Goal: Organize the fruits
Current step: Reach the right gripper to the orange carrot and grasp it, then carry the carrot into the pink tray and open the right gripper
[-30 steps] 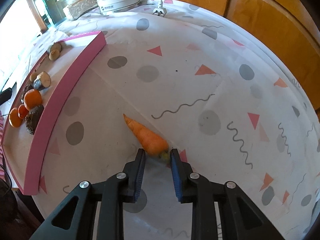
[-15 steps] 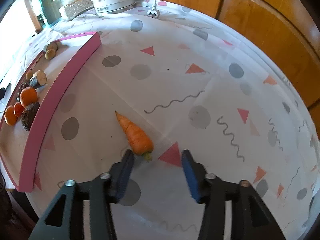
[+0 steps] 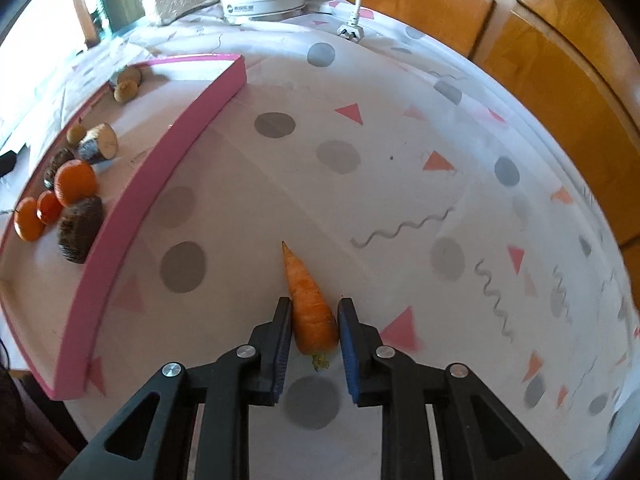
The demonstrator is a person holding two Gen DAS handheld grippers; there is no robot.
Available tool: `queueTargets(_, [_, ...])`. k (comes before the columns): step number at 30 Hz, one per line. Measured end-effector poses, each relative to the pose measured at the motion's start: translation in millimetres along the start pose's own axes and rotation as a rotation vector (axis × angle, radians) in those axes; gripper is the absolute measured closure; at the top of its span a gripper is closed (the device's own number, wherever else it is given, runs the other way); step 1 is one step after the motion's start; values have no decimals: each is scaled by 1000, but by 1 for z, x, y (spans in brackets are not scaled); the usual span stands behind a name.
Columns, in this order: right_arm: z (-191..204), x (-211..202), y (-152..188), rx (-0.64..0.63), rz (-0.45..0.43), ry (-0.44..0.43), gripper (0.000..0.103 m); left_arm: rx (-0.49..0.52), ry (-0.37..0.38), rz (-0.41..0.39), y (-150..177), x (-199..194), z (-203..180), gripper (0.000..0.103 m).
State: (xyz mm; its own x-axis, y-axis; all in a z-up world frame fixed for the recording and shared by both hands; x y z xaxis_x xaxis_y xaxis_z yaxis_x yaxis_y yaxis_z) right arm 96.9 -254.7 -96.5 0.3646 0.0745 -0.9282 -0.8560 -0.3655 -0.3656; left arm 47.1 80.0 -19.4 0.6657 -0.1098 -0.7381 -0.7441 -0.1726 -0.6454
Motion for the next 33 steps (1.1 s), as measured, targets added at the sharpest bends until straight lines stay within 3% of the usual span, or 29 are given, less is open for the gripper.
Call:
queueTargets(9, [19, -36, 25, 153, -85, -135, 80, 3, -31, -33, 6, -9, 4, 41])
queueTargets(20, [101, -71, -1, 147, -172, -410, 80, 78, -68, -122, 9, -29, -13, 16])
queueTargets(23, [119, -67, -6, 146, -167, -401, 80, 93, -68, -134, 10, -33, -16, 14])
queueTargets(27, [129, -55, -17, 166, -145, -382, 80, 103, -71, -139, 11, -34, -18, 4])
queueTargets(33, [141, -39, -25, 182, -90, -386, 80, 106, -63, -147, 11, -35, -19, 0])
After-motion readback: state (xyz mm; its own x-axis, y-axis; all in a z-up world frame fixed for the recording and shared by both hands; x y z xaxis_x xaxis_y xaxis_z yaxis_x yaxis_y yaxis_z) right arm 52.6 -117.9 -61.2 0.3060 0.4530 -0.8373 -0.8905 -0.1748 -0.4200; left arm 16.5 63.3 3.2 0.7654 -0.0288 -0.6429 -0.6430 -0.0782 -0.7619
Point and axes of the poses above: each gripper's, at about its wrist camera, not at the fingertips, and x roughly the way its jaws point, z to its left, y to its underside, the point moved 1 cm from there along x, roughly the way its jaws point, and after that the axes turned 2 degrees about y, right-handed, at the moved point
